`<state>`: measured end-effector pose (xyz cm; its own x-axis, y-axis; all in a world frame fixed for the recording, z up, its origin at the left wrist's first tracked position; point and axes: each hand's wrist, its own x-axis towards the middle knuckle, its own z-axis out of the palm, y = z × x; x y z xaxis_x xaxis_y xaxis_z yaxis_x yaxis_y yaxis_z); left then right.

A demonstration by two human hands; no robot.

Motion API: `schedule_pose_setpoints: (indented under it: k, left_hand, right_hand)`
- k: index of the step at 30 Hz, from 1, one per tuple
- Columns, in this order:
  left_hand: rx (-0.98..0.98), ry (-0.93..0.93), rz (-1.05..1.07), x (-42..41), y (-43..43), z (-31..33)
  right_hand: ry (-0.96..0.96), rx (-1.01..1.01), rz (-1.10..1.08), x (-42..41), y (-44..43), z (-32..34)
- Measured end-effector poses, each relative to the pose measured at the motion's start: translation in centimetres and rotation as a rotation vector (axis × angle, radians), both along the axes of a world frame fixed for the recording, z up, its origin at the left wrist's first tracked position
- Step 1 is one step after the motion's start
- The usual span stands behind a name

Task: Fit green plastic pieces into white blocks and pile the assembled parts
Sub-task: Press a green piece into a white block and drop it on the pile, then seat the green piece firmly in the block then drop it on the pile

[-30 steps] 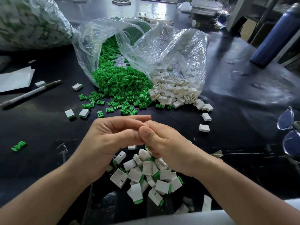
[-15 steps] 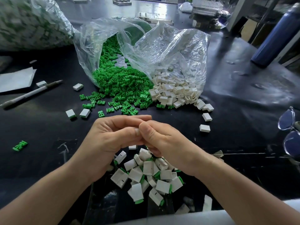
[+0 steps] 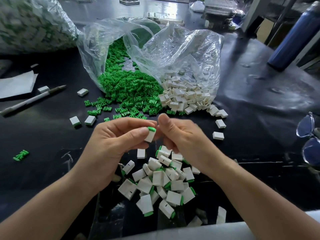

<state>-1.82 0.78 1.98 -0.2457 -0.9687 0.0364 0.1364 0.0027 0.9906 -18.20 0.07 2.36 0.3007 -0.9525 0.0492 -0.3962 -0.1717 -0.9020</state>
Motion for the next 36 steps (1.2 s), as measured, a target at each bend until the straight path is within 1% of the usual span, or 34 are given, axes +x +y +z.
schedule_pose_setpoints:
  k: [3, 6, 9, 12, 18, 23, 26, 30, 32, 36]
  left_hand:
    - [-0.047, -0.073, 0.008, -0.2, 0.3, 0.1]
    - [-0.049, -0.070, 0.000, -0.4, 0.6, 0.3]
    - [-0.066, -0.132, -0.016, -0.5, 0.7, 0.4]
    - [-0.042, -0.122, 0.000, -0.4, 0.6, 0.3]
    - [-0.013, -0.123, 0.059, -0.1, 0.4, 0.3]
    - [0.022, -0.185, 0.188, 0.5, -0.6, -0.1]
    - [0.025, -0.201, 0.257, 0.8, -1.1, -0.3]
    - [0.036, -0.208, 0.269, 0.7, -1.3, -0.6]
    - [0.036, -0.220, 0.262, 0.5, -1.4, -0.7]
    - [0.004, -0.276, 0.274, 0.4, -1.5, -1.2]
  right_hand:
    - [0.220, -0.150, -0.175, -1.3, -1.3, -0.4]
    - [0.382, -0.248, -0.295, -2.7, -2.6, -1.1]
    - [0.511, -0.294, -0.399, -3.8, -3.8, -1.8]
    - [0.603, -0.295, -0.454, -4.4, -4.5, -2.2]
    - [0.672, -0.236, -0.449, -4.5, -5.1, -3.1]
    - [0.740, -0.189, -0.444, -4.5, -5.2, -3.6]
    - [0.715, -0.221, -0.451, -4.4, -5.2, -3.6]
    - [0.692, -0.254, -0.419, -4.4, -5.1, -3.4]
    - [0.678, -0.250, -0.422, -4.5, -5.0, -3.3]
    - [0.576, -0.203, -0.438, -4.5, -5.0, -3.2]
